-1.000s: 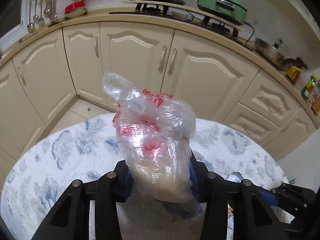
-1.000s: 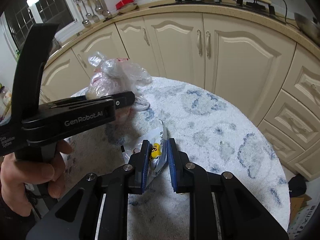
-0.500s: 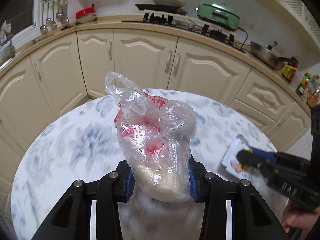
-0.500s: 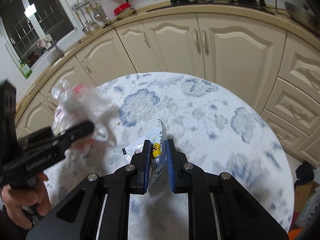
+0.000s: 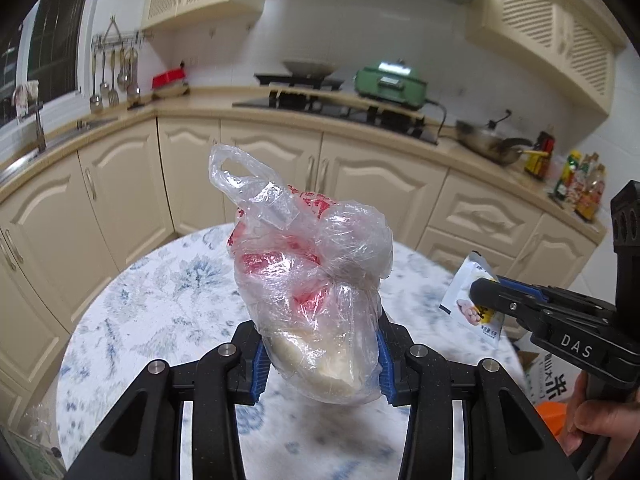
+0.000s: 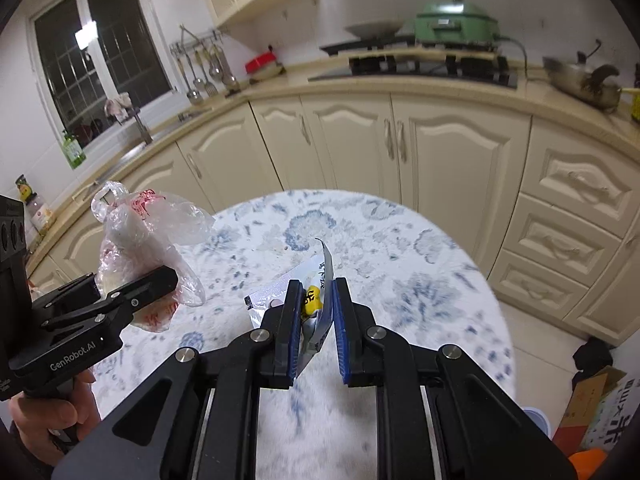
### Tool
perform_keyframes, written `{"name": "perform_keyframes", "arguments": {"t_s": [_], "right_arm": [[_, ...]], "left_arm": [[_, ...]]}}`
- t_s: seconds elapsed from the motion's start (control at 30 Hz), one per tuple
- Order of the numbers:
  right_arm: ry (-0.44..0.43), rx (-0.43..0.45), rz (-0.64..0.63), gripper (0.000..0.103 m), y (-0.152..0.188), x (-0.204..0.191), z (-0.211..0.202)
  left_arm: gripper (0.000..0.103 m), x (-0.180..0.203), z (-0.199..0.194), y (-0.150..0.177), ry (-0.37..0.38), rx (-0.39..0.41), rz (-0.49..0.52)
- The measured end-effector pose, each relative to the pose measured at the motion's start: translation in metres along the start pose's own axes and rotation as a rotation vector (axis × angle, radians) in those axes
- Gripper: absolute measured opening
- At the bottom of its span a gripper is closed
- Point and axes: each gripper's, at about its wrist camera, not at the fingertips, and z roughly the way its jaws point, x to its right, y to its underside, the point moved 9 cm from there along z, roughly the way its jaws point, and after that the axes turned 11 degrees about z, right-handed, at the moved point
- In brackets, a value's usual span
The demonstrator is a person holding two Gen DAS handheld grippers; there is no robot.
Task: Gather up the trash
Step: 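Carry the plastic bag and wrapper to the blue bin and release both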
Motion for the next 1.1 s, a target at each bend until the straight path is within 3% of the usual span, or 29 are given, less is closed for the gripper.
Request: {"name": "perform_keyframes", "arguments": {"t_s": [0.27, 0.43, 0.83, 1.1], "right_arm": [[-0.024, 0.074, -0.019, 0.015, 0.011, 0.007, -0.058], [-0.018, 0.129, -0.013, 0.015, 0.020, 0.027, -0.092], [0.121, 0.231, 0.107, 0.015, 0.054, 0.133, -0.174], [0.223, 0.268, 0.196, 0.015, 0.069, 0.211, -0.219]], "left_arm": [[0.039, 0.045, -0.080, 0.042, 0.007, 0.084, 0.020], [0.039, 0.084, -0.111, 0.060, 0.046, 0.144, 0.052], [0.039, 0.200, -0.111, 0.096, 0.224, 0.182, 0.162], [0.039, 0.254, -0.090, 0.083, 0.330, 0.160, 0.242]]}}
